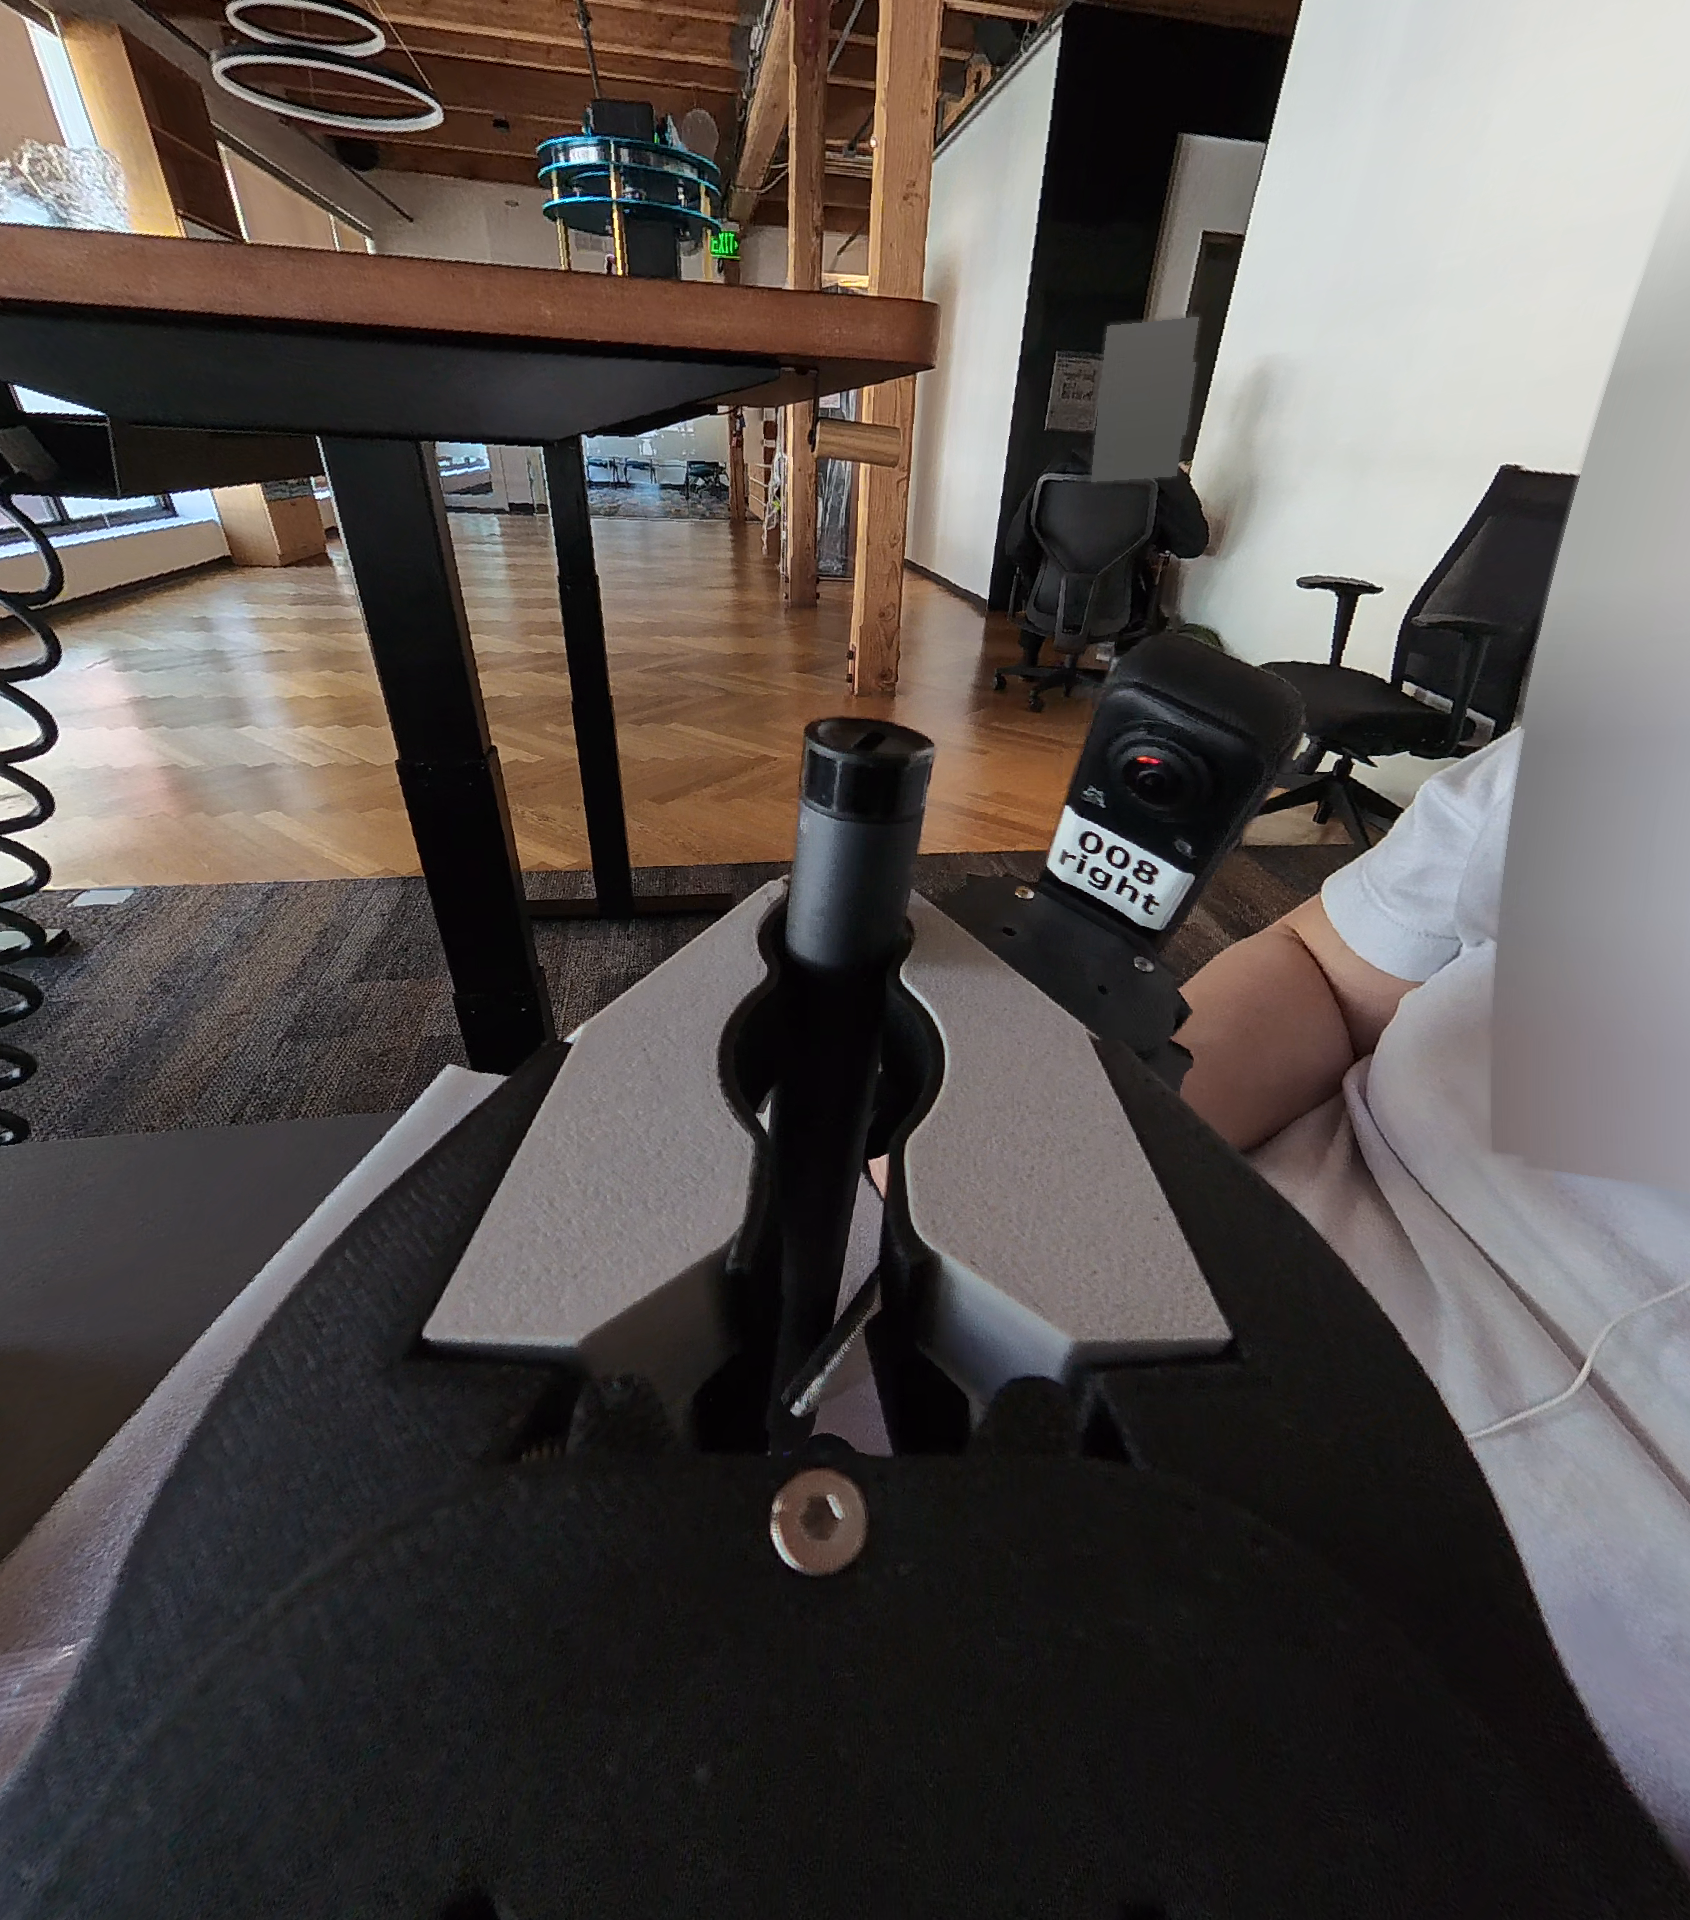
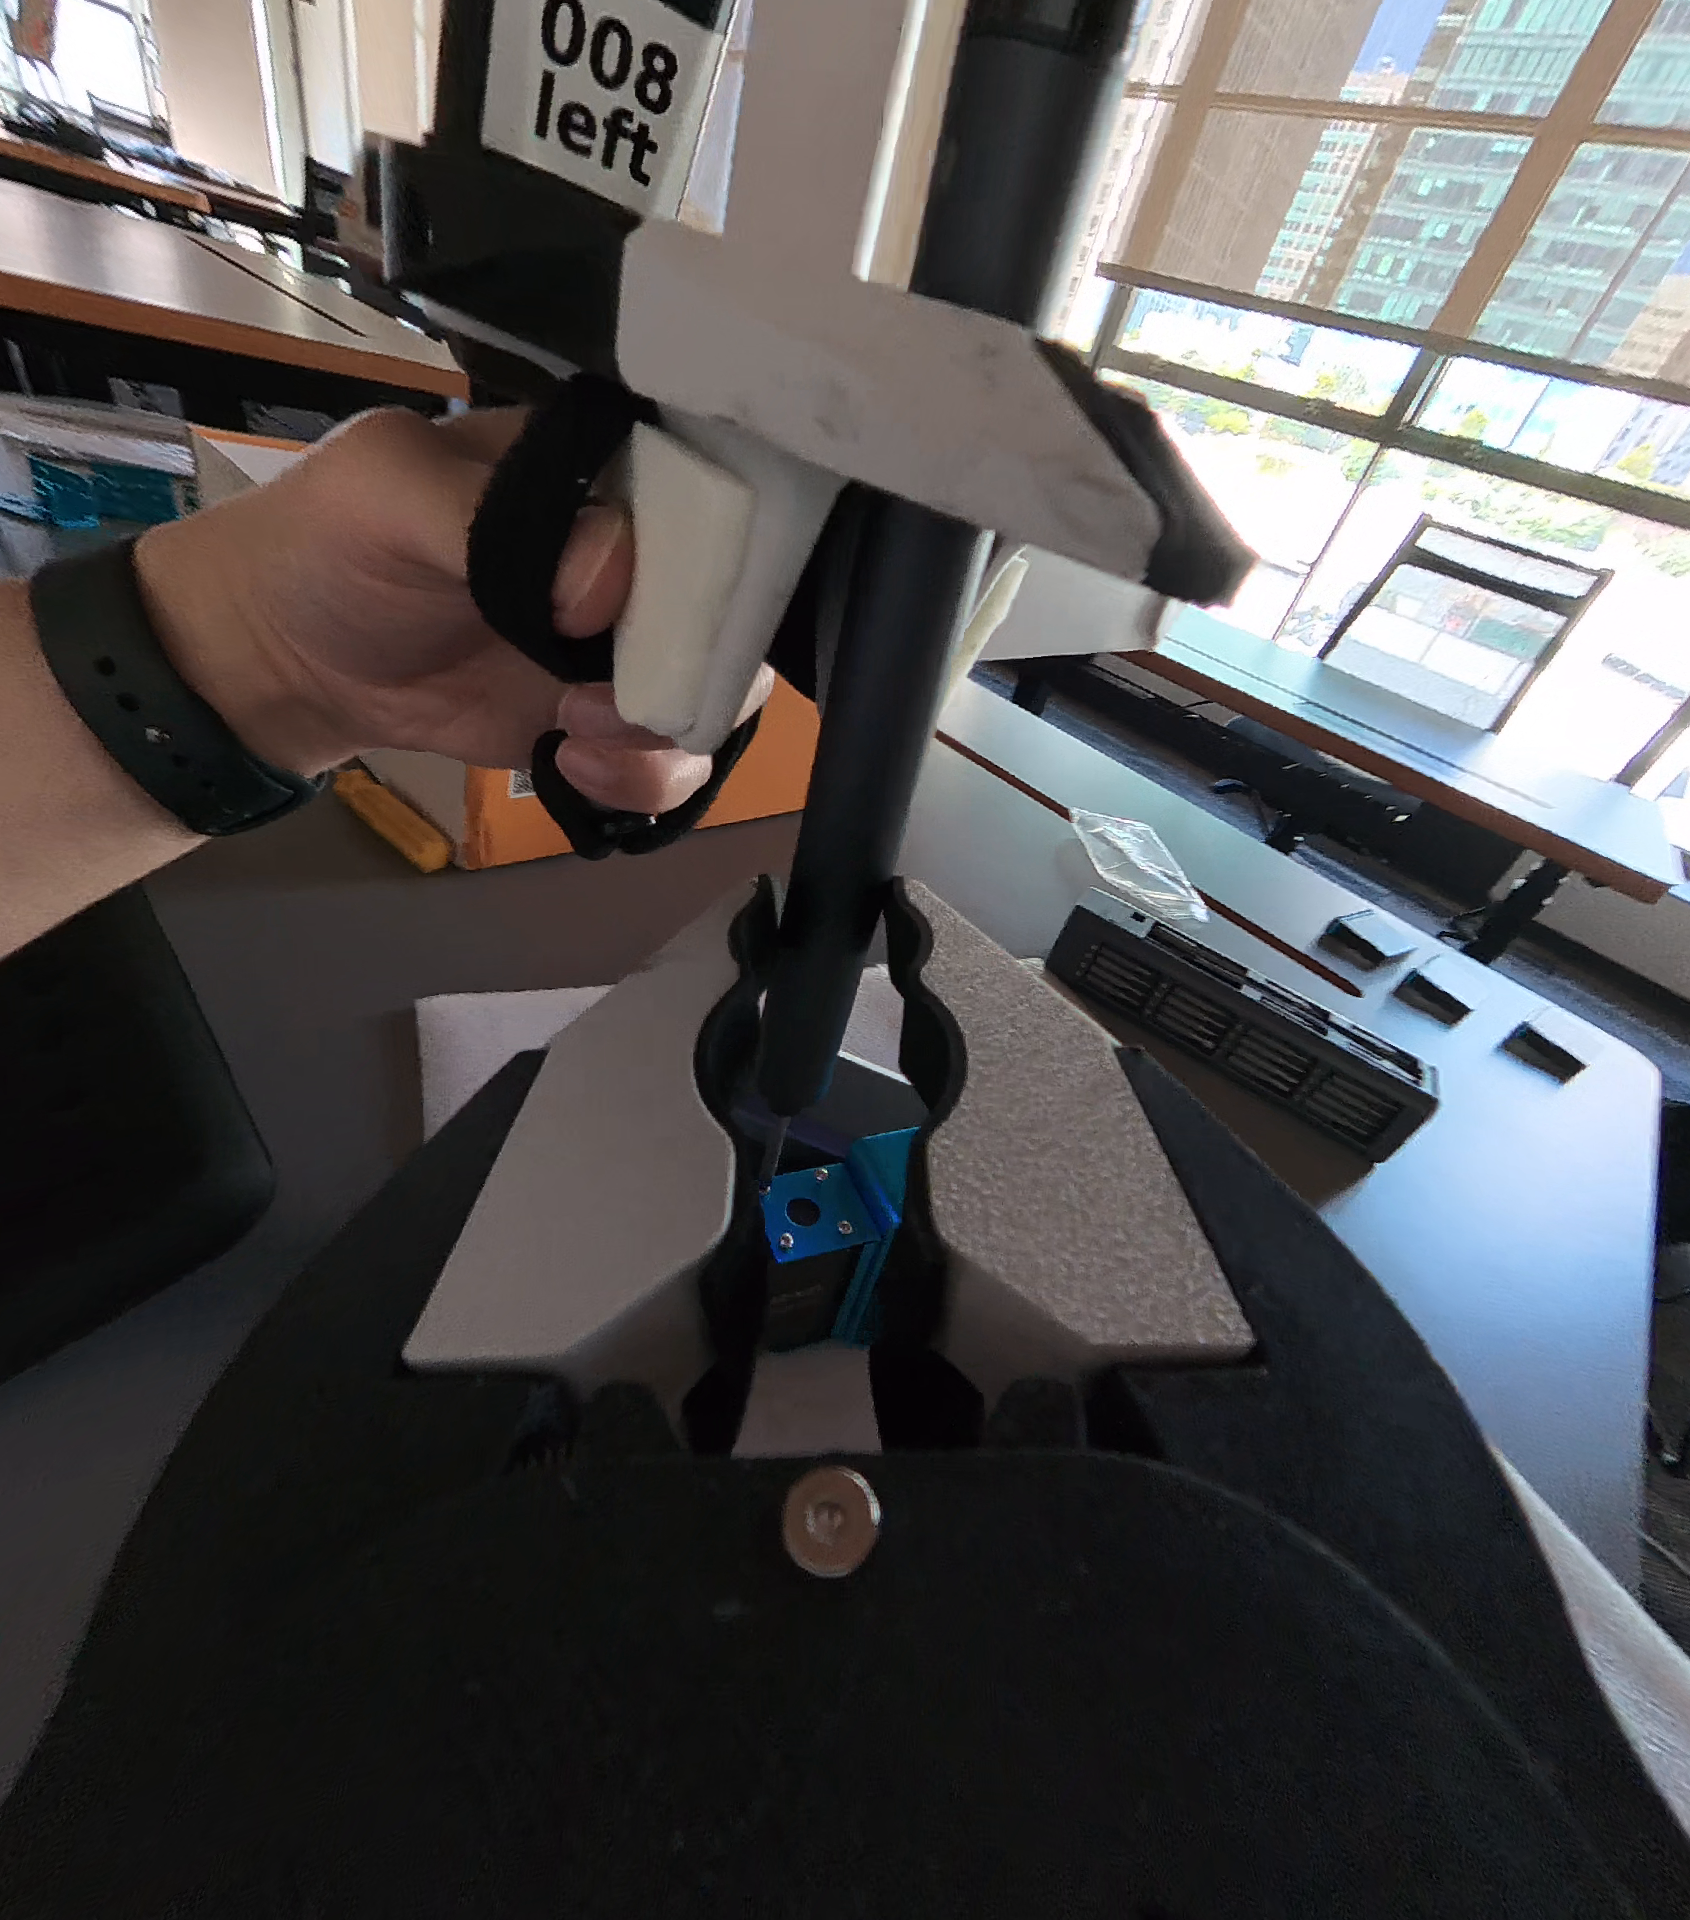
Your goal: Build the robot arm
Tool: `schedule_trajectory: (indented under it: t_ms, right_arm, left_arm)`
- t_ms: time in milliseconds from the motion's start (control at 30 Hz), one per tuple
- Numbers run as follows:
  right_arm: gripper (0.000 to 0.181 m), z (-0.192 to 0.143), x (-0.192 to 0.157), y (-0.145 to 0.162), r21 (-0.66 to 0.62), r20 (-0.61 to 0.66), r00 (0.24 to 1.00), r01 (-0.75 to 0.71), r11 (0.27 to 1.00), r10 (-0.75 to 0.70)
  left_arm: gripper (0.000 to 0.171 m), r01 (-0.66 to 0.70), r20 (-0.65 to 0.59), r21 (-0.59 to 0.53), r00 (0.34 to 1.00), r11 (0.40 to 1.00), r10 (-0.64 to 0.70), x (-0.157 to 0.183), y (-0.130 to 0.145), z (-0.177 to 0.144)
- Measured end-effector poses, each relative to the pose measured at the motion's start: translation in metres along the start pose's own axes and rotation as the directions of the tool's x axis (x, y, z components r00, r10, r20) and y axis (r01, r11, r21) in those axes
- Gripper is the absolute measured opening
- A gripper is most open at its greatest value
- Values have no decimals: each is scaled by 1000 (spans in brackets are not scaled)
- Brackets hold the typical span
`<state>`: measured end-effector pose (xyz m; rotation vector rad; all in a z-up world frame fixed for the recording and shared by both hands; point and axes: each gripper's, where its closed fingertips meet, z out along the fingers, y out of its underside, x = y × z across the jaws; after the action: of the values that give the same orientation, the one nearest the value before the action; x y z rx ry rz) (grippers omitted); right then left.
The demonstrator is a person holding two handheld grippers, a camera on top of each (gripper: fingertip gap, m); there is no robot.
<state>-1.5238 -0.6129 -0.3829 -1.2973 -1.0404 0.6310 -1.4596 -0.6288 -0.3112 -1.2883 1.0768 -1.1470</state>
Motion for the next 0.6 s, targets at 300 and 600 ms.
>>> schedule_trajectory:
  t_ms: [300, 600]
  right_arm:
    - [19, -2, 1, 2, 2, -92, 996, 13, 1000, -13]
    - [19, -1, 0, 1, 22, -52, 998, -31, 999, 33]
  left_arm:
    - [11, -6, 3, -2, 1000, 1000, 6, 1, 0, 1]
    - [11, -9, 1, -5, 1000, 1000, 9, 2, 0, -1]
